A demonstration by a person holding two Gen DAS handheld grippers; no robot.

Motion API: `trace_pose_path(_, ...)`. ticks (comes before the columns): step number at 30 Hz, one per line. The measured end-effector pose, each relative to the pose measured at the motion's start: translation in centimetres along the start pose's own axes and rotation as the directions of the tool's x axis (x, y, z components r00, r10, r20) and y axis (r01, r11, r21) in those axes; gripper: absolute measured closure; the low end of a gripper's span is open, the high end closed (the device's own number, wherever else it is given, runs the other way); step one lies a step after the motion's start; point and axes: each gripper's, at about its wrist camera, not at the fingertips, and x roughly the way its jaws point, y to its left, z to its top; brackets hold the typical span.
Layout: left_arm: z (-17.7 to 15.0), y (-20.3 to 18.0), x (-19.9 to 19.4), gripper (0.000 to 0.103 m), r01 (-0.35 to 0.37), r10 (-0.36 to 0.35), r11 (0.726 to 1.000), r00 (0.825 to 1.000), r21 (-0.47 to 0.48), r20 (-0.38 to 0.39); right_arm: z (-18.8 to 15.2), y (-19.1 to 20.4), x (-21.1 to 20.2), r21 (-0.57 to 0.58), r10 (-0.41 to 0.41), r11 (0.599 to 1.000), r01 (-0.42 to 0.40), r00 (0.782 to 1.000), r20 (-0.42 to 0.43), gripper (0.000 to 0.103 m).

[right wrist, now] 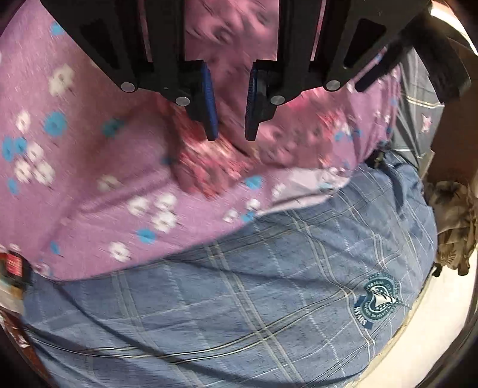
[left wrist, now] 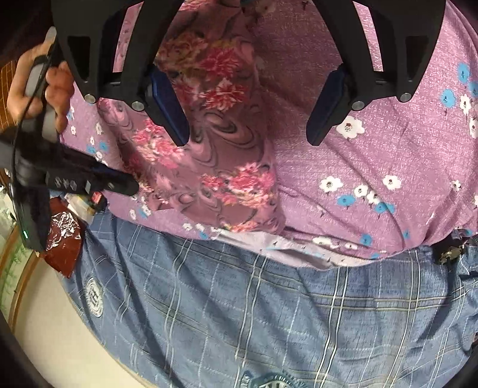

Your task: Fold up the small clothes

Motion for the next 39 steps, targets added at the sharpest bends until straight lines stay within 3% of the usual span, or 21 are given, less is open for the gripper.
trace_pose_path(4,-0.4,0.4,1.7,0.021,-0.033,0.033,0.999,0.997,-0.003,-0.077,0.8,0.7,5.1,0.007,-0.056,0.998,0.057,0.989,-0.134,0.084)
trace_pose_path(7,-0.2,0.8,1.2,0.021,-0.011,0.009,0.999,0.997,-0.034,-0.078,1.1,1.7,5.1,-0.009,-0.070,0.998,0.070,0.992,-0.108,0.080)
trace_pose_path(10,0.0,1.1,-0.1,0.021,-0.005,0.003,0.999,0.999,-0.041,-0.047,1.9,3.2,3.5,-0.025,-0.019,1.000,0.018,0.999,-0.048,0.080)
trace_pose_path(13,-0.3,1.3,-0.7,0.021,-0.003,0.001,0.999,0.998,-0.033,-0.069,1.9,4.5,4.1,-0.013,0.077,0.997,-0.078,0.994,-0.073,0.079)
trace_pose_path(15,-0.8,1.2,-1.1,0.021,0.005,-0.007,1.000,0.997,-0.024,-0.082,1.7,5.0,4.9,-0.001,0.088,0.996,-0.089,0.993,-0.077,0.079)
trace_pose_path(18,-1.8,1.0,-2.3,0.021,0.008,-0.006,1.000,0.997,0.023,-0.080,1.6,5.5,4.5,0.002,-0.009,1.000,0.009,1.000,0.003,0.079)
trace_pose_path(21,-2.6,1.1,-2.7,0.021,-0.003,0.009,0.998,0.996,0.065,-0.093,1.4,6.4,2.3,-0.019,-0.106,0.994,0.109,0.985,0.137,0.079)
trace_pose_path(23,-2.7,1.2,-2.7,0.021,0.004,0.002,0.998,0.995,0.059,-0.101,1.3,6.7,0.9,-0.022,-0.077,0.996,0.083,0.981,0.179,0.079)
trace_pose_path(25,-2.9,1.4,-2.4,0.021,0.014,-0.009,0.999,0.994,0.045,-0.110,1.2,6.6,0.5,-0.040,0.006,0.999,-0.001,0.991,0.132,0.071)
trace_pose_path(27,-3.0,1.5,-2.1,0.021,0.020,-0.015,0.999,0.992,0.037,-0.124,0.7,6.5,2.1,-0.040,0.077,0.996,-0.077,0.997,0.021,0.066)
trace_pose_path(28,-3.1,1.5,-1.9,0.021,0.022,-0.017,0.999,0.991,0.037,-0.133,0.4,6.2,3.0,-0.032,0.073,0.997,-0.074,0.997,-0.026,0.067)
trace_pose_path(30,-3.1,1.7,-1.5,0.021,0.024,-0.020,0.999,0.990,0.032,-0.143,-0.4,5.3,5.5,-0.027,-0.022,0.999,0.019,0.993,-0.115,0.068)
trace_pose_path(33,-2.8,2.0,-1.6,0.021,0.038,-0.035,0.999,0.989,0.017,-0.144,-0.4,3.6,5.4,0.038,0.016,0.999,-0.011,0.991,-0.133,0.073)
trace_pose_path(36,-1.9,2.1,-2.3,0.021,0.075,-0.073,0.997,0.992,0.013,-0.100,0.1,3.2,1.6,0.018,0.000,1.000,0.001,0.998,-0.063,0.063)
trace_pose_path(39,-1.4,1.9,-2.7,0.021,0.134,-0.134,0.991,0.987,-0.002,-0.084,-0.1,1.4,-2.7,0.015,-0.007,1.000,0.007,1.000,0.005,0.038)
